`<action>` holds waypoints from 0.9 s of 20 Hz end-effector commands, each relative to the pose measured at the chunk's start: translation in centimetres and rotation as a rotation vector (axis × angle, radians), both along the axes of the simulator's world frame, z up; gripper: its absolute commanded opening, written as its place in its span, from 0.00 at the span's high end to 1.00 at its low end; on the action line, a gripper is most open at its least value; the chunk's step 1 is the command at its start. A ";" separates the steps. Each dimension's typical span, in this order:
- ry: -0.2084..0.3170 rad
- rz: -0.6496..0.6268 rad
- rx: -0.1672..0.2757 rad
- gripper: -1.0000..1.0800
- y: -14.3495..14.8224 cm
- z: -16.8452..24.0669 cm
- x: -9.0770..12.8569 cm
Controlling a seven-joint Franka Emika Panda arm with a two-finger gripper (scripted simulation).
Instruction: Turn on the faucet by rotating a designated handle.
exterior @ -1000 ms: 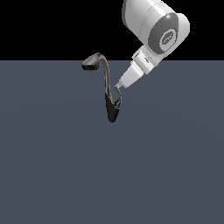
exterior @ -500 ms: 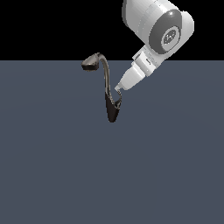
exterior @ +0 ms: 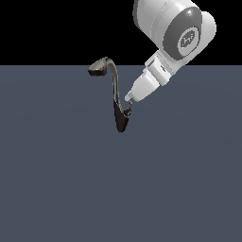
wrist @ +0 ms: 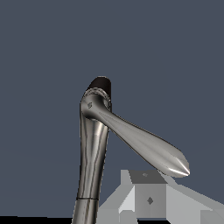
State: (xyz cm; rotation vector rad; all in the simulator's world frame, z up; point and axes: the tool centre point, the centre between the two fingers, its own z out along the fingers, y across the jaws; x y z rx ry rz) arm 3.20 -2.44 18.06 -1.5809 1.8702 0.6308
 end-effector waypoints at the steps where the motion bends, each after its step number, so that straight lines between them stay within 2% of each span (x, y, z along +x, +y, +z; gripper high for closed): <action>1: 0.010 -0.005 0.000 1.00 -1.0 -1.3 -0.9; 7: 0.022 -0.007 0.001 1.00 -3.2 -4.1 -3.0; 8: 0.022 -0.007 0.001 1.00 -3.2 -4.1 -3.0; 9: -0.015 0.016 0.004 1.00 -1.6 -1.8 -1.6; 18: 0.009 0.002 0.002 1.00 -5.0 -5.4 -1.3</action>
